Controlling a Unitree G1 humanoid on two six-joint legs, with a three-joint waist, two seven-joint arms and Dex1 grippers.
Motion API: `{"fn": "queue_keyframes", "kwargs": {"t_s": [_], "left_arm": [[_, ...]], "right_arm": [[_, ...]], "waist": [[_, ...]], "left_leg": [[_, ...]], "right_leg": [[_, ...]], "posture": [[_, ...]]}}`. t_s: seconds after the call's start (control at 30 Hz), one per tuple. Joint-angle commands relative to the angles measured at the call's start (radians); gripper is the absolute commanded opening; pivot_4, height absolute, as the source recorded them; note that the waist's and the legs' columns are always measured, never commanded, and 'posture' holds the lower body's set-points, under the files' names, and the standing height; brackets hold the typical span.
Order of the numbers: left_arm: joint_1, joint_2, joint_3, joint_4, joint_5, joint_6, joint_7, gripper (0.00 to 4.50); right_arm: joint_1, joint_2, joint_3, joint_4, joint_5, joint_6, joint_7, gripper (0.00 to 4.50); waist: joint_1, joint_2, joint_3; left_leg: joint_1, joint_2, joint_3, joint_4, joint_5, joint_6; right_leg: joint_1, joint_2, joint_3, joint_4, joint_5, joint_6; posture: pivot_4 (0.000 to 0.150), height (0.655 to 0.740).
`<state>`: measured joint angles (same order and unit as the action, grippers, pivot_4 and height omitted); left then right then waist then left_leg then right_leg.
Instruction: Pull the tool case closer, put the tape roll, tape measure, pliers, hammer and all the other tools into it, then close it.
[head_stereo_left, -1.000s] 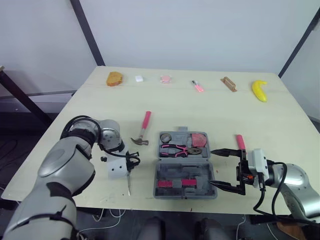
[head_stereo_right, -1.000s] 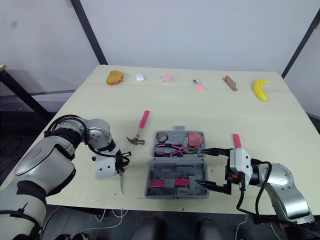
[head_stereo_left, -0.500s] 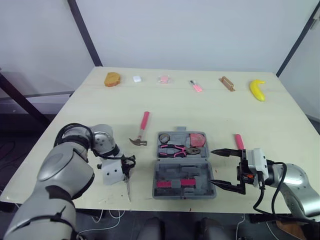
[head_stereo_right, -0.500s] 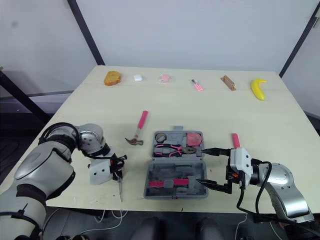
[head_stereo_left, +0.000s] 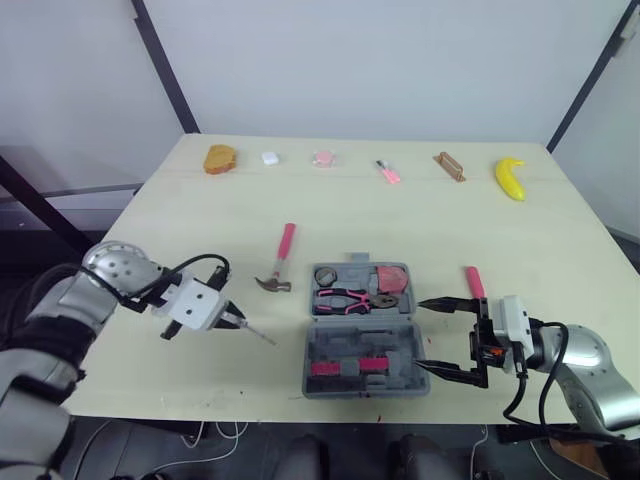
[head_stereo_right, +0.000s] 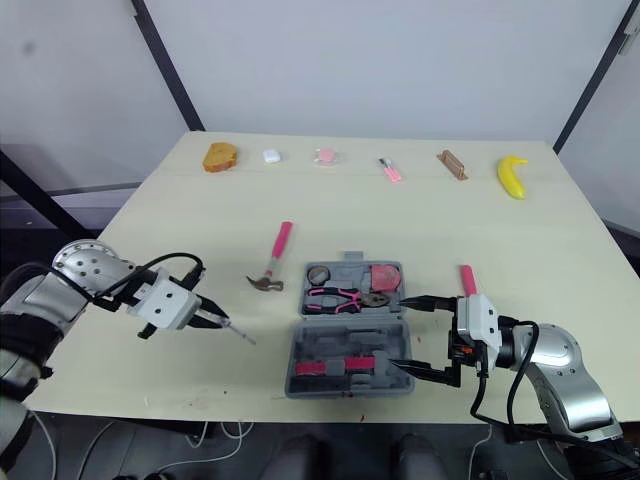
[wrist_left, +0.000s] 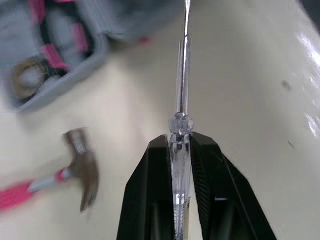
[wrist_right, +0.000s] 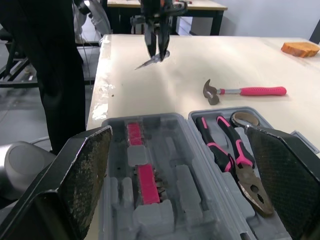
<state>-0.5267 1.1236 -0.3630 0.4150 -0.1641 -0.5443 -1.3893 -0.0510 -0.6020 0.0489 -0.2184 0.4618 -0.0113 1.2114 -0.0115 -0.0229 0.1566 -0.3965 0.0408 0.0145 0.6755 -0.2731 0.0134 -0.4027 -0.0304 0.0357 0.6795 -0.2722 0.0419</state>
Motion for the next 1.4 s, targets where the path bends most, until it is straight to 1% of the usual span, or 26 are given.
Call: {"fn": "queue_keyframes", "kwargs": {"t_s": [0.03, 0.13, 0.23, 0.27, 0.33, 0.4, 0.47, 0.53, 0.6, 0.67, 0.77, 0.97, 1.07, 1.23, 1.4], "left_arm": [[0.094, 0.038, 0.135, -0.205, -0.054, 0.311, 0.154, 0.03], [0.215, 0.029, 0.255, -0.400, -0.102, 0.615, 0.305, 0.03], [0.343, -0.020, 0.385, -0.610, -0.246, 0.922, 0.457, 0.03], [0.378, -0.037, 0.433, -0.694, -0.280, 1.051, 0.522, 0.03], [0.412, -0.073, 0.515, -0.826, -0.375, 1.308, 0.638, 0.03], [0.414, -0.107, 0.560, -0.896, -0.430, 1.457, 0.711, 0.03], [0.409, -0.172, 0.615, -0.951, -0.477, 1.615, 0.814, 0.03], [0.424, -0.267, 0.686, -1.013, -0.515, 1.774, 0.916, 0.03], [0.461, -0.338, 0.728, -1.085, -0.523, 1.868, 0.984, 0.03], [0.464, -0.402, 0.760, -1.115, -0.507, 1.944, 1.050, 0.03], [0.458, -0.478, 0.801, -1.103, -0.485, 2.026, 1.106, 0.03], [0.453, -0.562, 0.784, -1.043, -0.412, 2.052, 1.186, 0.03], [0.433, -0.587, 0.761, -0.998, -0.391, 2.061, 1.195, 0.03], [0.398, -0.638, 0.783, -0.930, -0.389, 2.078, 1.184, 0.03], [0.414, -0.598, 0.707, -0.872, -0.362, 2.025, 1.155, 0.03]], "right_arm": [[0.000, -0.005, -0.014, -0.023, 0.013, -0.016, 0.005, 4.50], [-0.002, -0.009, -0.016, -0.018, 0.015, -0.016, 0.009, 4.50], [-0.021, -0.008, -0.016, -0.003, 0.017, -0.014, 0.014, 4.50], [-0.029, -0.009, -0.018, 0.007, 0.018, -0.015, 0.018, 4.50], [-0.046, -0.009, -0.021, 0.028, 0.019, -0.018, 0.024, 4.50], [-0.053, -0.009, -0.023, 0.041, 0.018, -0.023, 0.028, 4.50], [-0.062, -0.009, -0.024, 0.055, 0.016, -0.028, 0.033, 4.50], [-0.068, -0.010, -0.026, 0.063, 0.017, -0.030, 0.036, 4.50], [-0.070, -0.010, -0.027, 0.062, 0.021, -0.029, 0.035, 4.50], [-0.069, -0.010, -0.025, 0.060, 0.022, -0.027, 0.034, 4.50], [-0.065, -0.009, -0.028, 0.055, 0.026, -0.018, 0.026, 4.50], [-0.059, -0.010, -0.051, 0.053, 0.050, 0.002, 0.014, 4.50], [-0.052, -0.016, -0.055, 0.053, 0.047, 0.001, 0.019, 4.50], [-0.050, -0.016, -0.054, 0.042, 0.050, 0.004, 0.015, 4.50], [-0.040, -0.025, -0.054, 0.053, 0.032, -0.021, 0.025, 4.50]], "waist": [[0.000, 0.000, 0.000], [0.000, 0.000, 0.000], [-0.002, 0.001, 0.001], [-0.002, 0.001, 0.001], [-0.002, 0.000, 0.001], [0.000, 0.000, 0.001], [0.001, 0.000, 0.001], [0.000, 0.000, 0.001], [-0.003, 0.000, 0.001], [-0.002, 0.000, 0.001], [0.000, 0.000, 0.000], [0.001, 0.000, 0.000], [0.002, 0.000, 0.000], [0.001, 0.000, 0.000], [0.000, -0.001, 0.000]], "left_leg": [[0.000, 0.000, 0.000, 0.000, 0.000, 0.000], [0.000, 0.001, -0.002, 0.000, 0.000, 0.000], [0.000, 0.000, -0.002, 0.000, 0.000, 0.000], [0.000, 0.002, -0.002, 0.000, 0.000, 0.000], [0.000, 0.001, -0.002, 0.000, 0.000, 0.000], [0.000, 0.000, -0.003, 0.000, 0.000, 0.000], [0.000, -0.001, -0.004, 0.000, 0.000, 0.000], [0.000, -0.001, -0.004, 0.000, 0.000, 0.000], [0.000, -0.001, -0.004, 0.000, 0.000, 0.000], [0.001, -0.001, -0.004, 0.000, 0.000, 0.000], [0.001, -0.001, -0.005, 0.000, 0.000, 0.000], [0.001, -0.003, -0.006, 0.000, 0.000, -0.001], [0.001, -0.003, -0.006, 0.000, 0.000, -0.001], [0.001, -0.003, -0.006, 0.000, 0.000, -0.001], [0.001, -0.003, -0.006, 0.000, 0.000, -0.001]], "right_leg": [[0.000, 0.000, 0.000, 0.000, 0.000, 0.000], [0.000, 0.000, 0.000, 0.000, 0.000, 0.000], [0.000, 0.000, -0.001, 0.000, 0.000, 0.000], [0.000, -0.001, 0.000, 0.000, 0.000, 0.000], [0.000, -0.001, 0.000, 0.000, 0.000, 0.000], [0.000, -0.001, 0.000, 0.000, 0.000, 0.000], [0.000, 0.000, -0.001, 0.001, 0.000, 0.000], [0.000, -0.001, -0.001, 0.001, 0.000, 0.000], [0.001, -0.001, 0.000, 0.001, 0.000, 0.000], [0.001, -0.001, 0.000, 0.001, 0.000, 0.000], [0.001, -0.001, -0.001, 0.001, 0.000, 0.000], [0.001, -0.002, -0.001, 0.001, 0.000, 0.000], [0.001, -0.003, -0.002, 0.001, 0.000, 0.000], [0.001, -0.003, -0.002, 0.001, 0.000, 0.000], [0.001, -0.003, -0.002, 0.001, 0.000, 0.000]], "posture": [[0.150, 0.7400], [0.150, 0.7400], [0.150, 0.7400], [0.150, 0.7400], [0.150, 0.7400], [0.150, 0.7400], [0.150, 0.7400], [0.150, 0.7400], [0.150, 0.7400], [0.150, 0.7400], [0.150, 0.7400], [0.150, 0.7400], [0.150, 0.7400], [0.150, 0.7400], [0.150, 0.7400]]}}
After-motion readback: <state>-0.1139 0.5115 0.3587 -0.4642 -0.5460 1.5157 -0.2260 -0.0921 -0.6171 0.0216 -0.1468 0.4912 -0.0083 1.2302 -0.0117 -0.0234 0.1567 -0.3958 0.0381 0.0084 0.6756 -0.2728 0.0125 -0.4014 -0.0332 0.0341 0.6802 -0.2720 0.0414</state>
